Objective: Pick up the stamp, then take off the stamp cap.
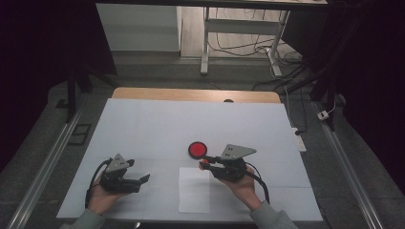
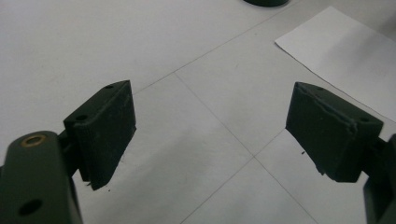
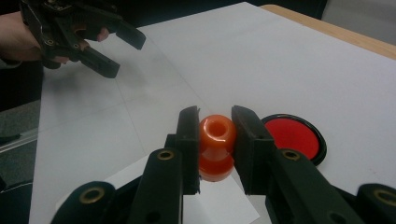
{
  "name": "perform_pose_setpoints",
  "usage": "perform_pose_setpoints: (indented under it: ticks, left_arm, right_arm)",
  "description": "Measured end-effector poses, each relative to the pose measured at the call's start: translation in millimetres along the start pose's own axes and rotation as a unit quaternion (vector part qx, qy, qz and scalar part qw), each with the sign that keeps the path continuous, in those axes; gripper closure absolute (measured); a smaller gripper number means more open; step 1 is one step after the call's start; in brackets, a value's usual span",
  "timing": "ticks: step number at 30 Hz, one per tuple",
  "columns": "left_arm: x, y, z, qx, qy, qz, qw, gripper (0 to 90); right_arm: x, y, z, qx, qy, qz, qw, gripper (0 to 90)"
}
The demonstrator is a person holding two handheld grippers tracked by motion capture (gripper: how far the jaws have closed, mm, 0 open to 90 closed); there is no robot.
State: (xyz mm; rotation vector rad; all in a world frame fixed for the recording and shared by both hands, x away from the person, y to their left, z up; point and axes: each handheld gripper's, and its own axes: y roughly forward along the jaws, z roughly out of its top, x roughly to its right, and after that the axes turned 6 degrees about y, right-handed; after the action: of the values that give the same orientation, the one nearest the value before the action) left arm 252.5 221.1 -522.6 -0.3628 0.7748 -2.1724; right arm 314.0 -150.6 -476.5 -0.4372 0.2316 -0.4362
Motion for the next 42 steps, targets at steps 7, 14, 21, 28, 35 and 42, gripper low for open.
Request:
perform_pose_setpoints:
  ticks: [7,14,21,28,35,42]
  left_arm:
    - [0.5,-0.4,0.8,0.003,0.002,0.002,1.0,16.1]
    - [3.8,0.2,6.9,0.008,0.012,0.0,0.9999,16.1]
    - [11.7,3.2,17.9,0.01,0.035,-0.007,0.9993,16.5]
    - [17.3,6.7,27.8,0.015,0.047,-0.02,0.9986,17.1]
    - [24.9,14.6,42.5,0.017,0.066,-0.033,0.9971,17.2]
    - [33.3,20.8,54.2,0.016,0.085,-0.044,0.9953,17.4]
  right_arm:
    - [-0.5,-1.2,0.6,0.002,-0.002,-0.001,1.0,71.8]
    - [0.1,-0.8,0.8,0.004,0.0,0.001,1.0,71.8]
    - [0.1,-0.8,0.8,0.003,0.0,0.0,1.0,71.8]
    - [-0.2,-0.6,0.9,0.004,0.002,0.001,1.0,71.8]
    - [-0.1,-1.7,1.5,0.008,0.004,0.002,1.0,71.8]
    - [-0.2,-1.9,2.0,0.012,0.003,0.001,0.9999,71.9]
